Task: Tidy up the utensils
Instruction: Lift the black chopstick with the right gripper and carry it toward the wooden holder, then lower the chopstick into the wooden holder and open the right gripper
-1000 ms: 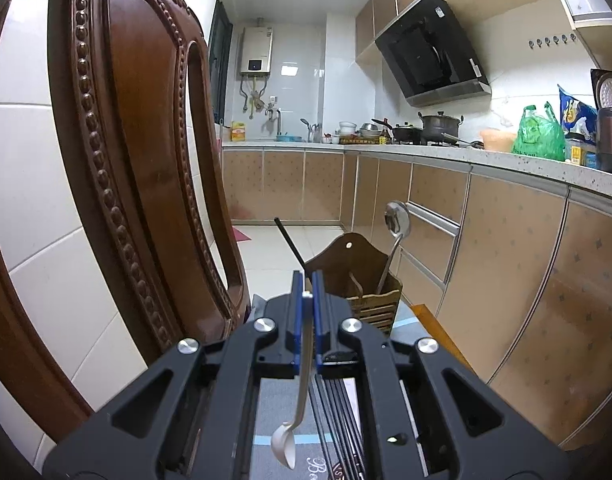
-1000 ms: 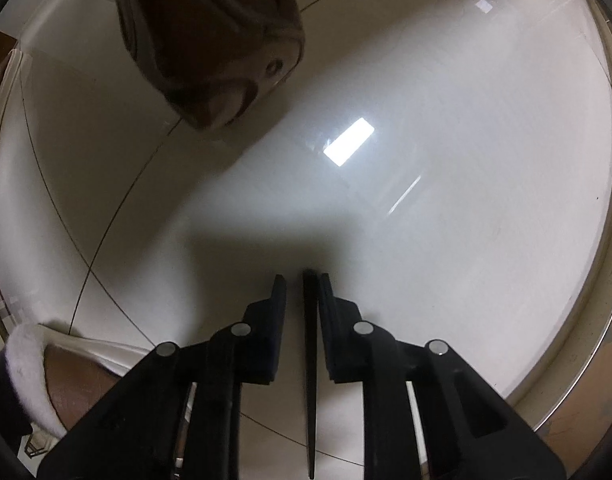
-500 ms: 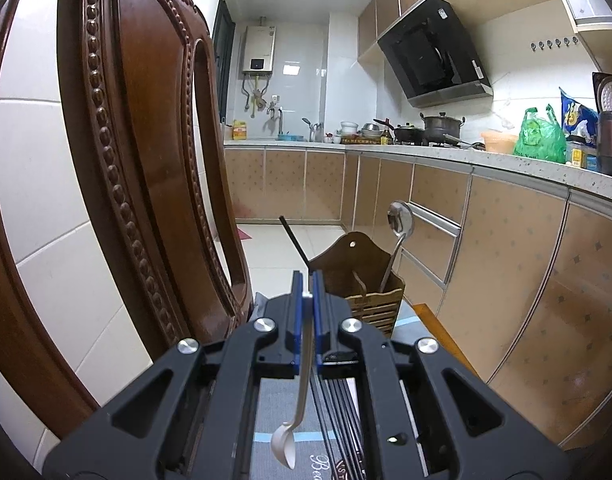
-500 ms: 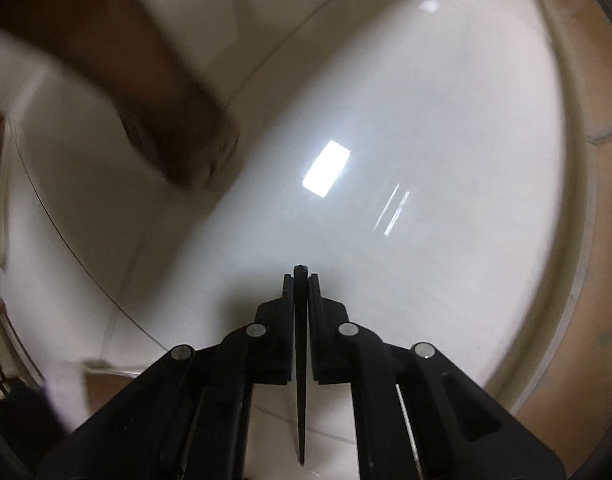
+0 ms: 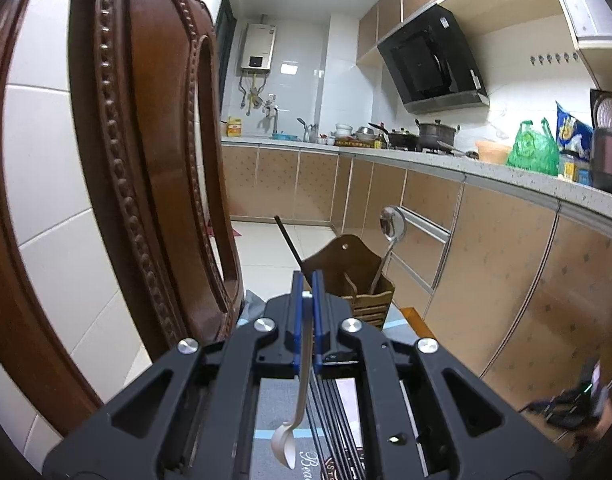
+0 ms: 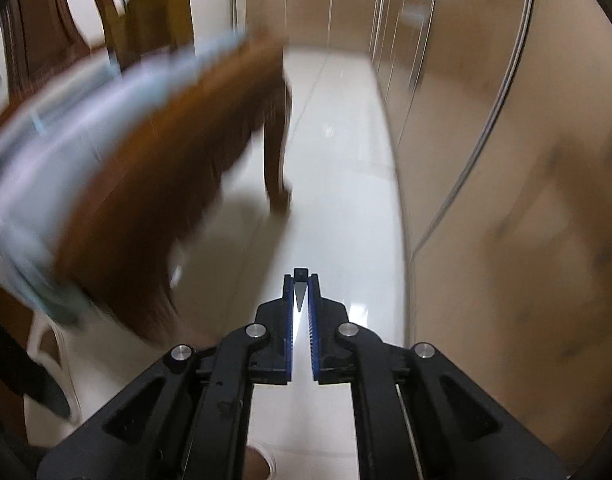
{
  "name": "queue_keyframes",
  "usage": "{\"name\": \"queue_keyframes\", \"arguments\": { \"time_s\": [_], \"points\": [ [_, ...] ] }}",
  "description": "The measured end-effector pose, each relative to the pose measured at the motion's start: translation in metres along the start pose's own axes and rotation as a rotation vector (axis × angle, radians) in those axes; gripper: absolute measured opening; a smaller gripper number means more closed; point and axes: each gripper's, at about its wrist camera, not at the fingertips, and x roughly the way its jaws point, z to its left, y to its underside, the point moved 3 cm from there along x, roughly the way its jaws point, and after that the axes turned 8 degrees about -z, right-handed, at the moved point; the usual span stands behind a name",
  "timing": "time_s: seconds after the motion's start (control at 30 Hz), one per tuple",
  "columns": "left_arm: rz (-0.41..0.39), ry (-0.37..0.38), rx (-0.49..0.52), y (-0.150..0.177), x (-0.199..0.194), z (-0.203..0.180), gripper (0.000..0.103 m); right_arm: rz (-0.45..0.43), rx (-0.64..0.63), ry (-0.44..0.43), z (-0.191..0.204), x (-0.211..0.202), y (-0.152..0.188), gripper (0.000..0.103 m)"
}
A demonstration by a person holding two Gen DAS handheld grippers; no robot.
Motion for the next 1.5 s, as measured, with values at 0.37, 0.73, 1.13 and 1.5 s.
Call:
{"name": "queue_keyframes", "arguments": {
  "time_s": [0.37, 0.73, 1.13, 1.5],
  "points": [
    [0.035, -0.036, -0.084, 0.004, 0.008, 0.034, 0.004, -0.158, -0.14, 0.026, 0.067, -0.094, -0.212, 0.007],
    [0.044, -0.024, -0.122, 0.005, 0.017, 0.042, 0.004, -0.269, -0.172, -0.078, 0.147, -0.113, -0.391, 0.007],
    [0.054, -0.013, -0.104, 0.008, 0.025, 0.039, 0.004, -0.288, -0.022, -0.128, 0.196, 0.01, -0.431, 0.007],
    [0.053, -0.005, -0.121, 0.007, 0.027, 0.039, 0.004, -0.35, -0.068, -0.124, 0.206, -0.019, -0.46, 0.007]
  ]
}}
